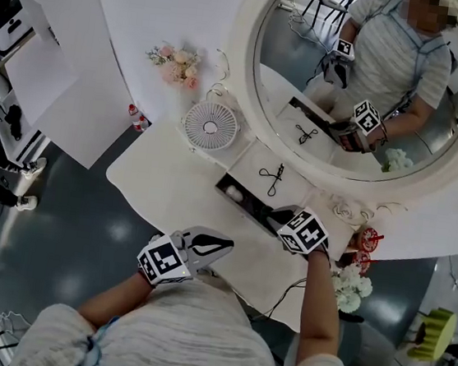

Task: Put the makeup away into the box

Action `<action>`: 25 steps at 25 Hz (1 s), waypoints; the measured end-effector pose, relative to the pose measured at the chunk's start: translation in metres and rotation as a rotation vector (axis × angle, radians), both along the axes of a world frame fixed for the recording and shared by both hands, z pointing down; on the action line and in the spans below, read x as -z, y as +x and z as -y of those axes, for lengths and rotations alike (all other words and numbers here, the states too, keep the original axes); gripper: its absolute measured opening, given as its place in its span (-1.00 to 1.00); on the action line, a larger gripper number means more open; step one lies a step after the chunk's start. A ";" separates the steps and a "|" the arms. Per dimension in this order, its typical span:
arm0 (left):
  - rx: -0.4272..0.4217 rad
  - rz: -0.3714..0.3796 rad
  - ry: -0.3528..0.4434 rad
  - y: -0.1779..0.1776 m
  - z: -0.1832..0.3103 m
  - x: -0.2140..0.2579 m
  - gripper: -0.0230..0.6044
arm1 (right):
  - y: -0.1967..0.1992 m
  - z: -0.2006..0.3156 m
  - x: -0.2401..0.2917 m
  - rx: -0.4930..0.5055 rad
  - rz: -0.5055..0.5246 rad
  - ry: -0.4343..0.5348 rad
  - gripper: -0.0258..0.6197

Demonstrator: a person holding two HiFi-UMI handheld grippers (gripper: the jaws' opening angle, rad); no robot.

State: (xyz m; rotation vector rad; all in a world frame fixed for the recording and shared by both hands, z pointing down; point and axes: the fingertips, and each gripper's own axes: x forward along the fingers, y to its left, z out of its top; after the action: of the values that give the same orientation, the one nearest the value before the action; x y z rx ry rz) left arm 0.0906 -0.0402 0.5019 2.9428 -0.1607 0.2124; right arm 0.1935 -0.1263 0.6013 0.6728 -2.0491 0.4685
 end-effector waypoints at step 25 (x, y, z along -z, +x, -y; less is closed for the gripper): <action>-0.018 -0.009 0.005 0.003 -0.008 0.003 -0.88 | 0.011 -0.014 0.025 -0.053 -0.010 0.047 -0.88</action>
State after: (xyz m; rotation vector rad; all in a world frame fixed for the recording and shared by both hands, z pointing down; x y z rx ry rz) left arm 0.0936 -0.0319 0.4992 2.9510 -0.1342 0.2009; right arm 0.2048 -0.1121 0.5762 0.7576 -2.0423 0.4472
